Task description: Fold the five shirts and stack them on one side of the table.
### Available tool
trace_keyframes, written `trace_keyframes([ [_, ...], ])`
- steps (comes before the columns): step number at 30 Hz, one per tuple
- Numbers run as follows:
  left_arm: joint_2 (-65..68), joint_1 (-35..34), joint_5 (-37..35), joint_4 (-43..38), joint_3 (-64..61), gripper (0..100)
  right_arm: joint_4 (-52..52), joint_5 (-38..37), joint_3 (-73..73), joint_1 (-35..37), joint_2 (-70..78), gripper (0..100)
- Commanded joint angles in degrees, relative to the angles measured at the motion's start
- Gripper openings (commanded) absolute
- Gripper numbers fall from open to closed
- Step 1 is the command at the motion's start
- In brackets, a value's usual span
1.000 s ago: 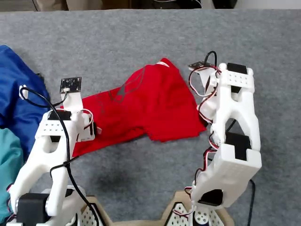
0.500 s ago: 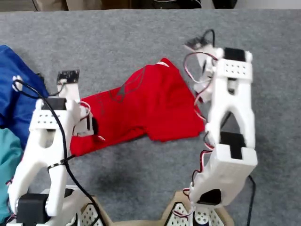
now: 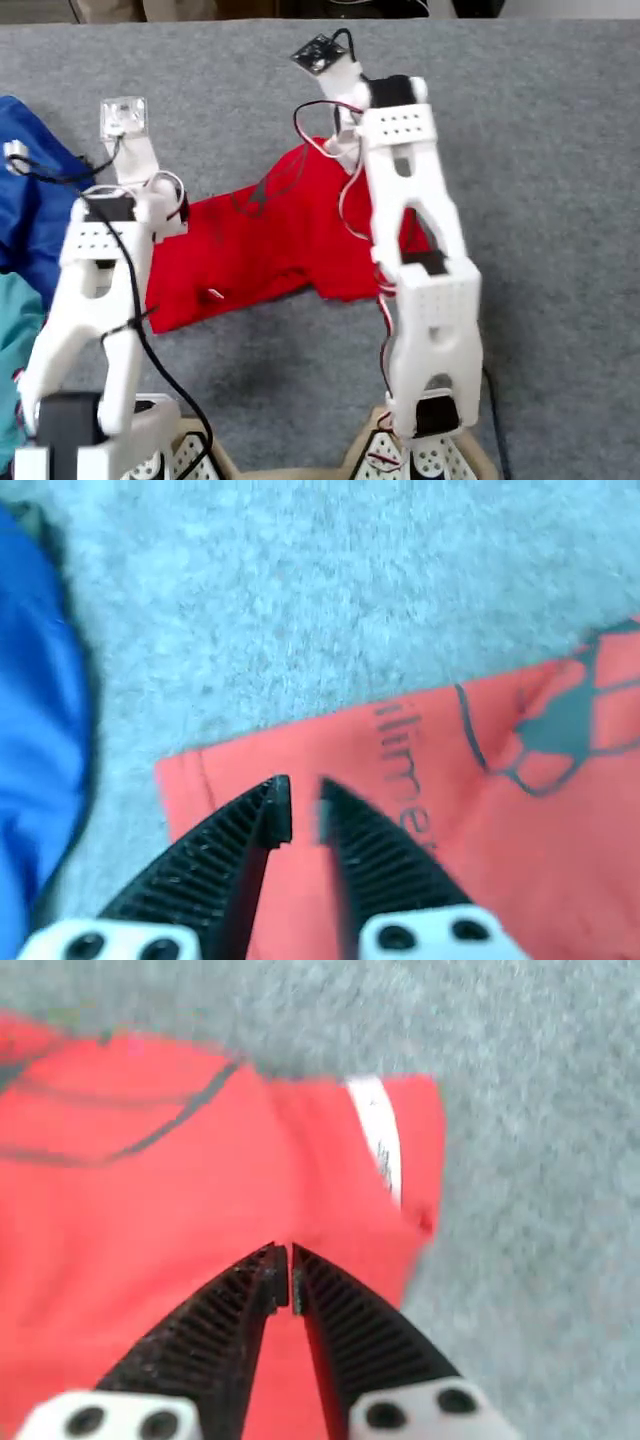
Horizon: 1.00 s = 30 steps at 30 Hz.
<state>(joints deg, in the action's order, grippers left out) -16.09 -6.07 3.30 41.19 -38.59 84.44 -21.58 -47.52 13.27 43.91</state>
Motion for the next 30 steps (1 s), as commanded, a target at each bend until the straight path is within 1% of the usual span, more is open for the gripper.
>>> trace_keyframes([
  [1, 5.32, -0.7, -0.18, -8.7, -2.37, 2, -0.62, 0.88, -13.32, 0.4, 8.66, 2.3],
  [5, 13.58, -0.88, -0.18, -8.79, 0.09, 2, 2.37, 0.53, -22.9, -0.84, 18.68, 2.3],
  [8, 18.42, -1.85, -0.18, -7.82, 3.69, 2, 5.89, 0.44, -28.88, -3.21, 24.75, 2.3],
  [11, 22.55, -3.08, -0.09, -1.76, 10.46, 2, 10.73, 0.26, -35.12, -6.99, 28.53, 2.3],
  [15, 28.97, -5.01, -0.09, 7.47, 20.57, 2, 11.87, -2.9, -39.08, -10.33, 30.99, 2.3],
  [18, 34.59, -7.56, 0.0, 12.84, 28.92, 2, 11.96, -3.43, -39.6, -10.33, 31.08, 2.3],
  [24, 44.35, -11.78, -0.18, 20.4, 45.71, 2, 12.31, -4.92, -39.78, -10.33, 31.16, 2.3],
  [28, 47.52, -11.08, -0.44, 27.08, 56.18, 2, 12.4, -5.1, -40.04, -10.24, 30.9, 2.3],
  [30, 48.04, -9.23, -0.44, 31.12, 60.75, 2, 13.54, -6.15, -41.45, -10.24, 29.67, 2.3],
])
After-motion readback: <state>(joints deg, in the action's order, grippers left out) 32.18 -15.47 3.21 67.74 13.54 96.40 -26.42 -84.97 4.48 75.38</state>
